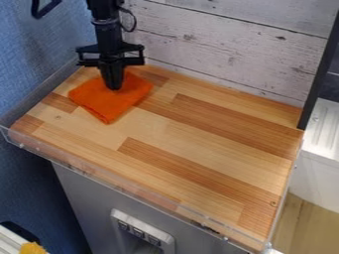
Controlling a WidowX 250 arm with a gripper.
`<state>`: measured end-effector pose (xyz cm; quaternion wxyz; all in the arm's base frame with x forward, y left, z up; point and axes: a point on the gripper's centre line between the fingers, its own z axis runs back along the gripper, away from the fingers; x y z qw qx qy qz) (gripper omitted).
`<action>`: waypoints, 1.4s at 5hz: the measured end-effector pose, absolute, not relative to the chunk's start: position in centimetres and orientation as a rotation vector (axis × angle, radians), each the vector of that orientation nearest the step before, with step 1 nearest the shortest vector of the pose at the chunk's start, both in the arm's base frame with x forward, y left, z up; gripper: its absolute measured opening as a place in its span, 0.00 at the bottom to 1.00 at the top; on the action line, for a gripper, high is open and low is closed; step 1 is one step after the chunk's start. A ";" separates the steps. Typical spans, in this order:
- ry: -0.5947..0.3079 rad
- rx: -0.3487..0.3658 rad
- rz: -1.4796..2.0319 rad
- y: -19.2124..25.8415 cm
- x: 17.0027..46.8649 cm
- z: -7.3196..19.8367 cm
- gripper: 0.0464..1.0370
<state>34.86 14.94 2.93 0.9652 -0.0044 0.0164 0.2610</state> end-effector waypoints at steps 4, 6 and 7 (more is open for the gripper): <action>-0.026 -0.027 0.527 14.6 35.3 1.4 0.01; -0.026 -0.009 0.403 14.8 35.0 1.1 0.01; -0.021 0.000 0.312 14.7 34.7 1.1 0.01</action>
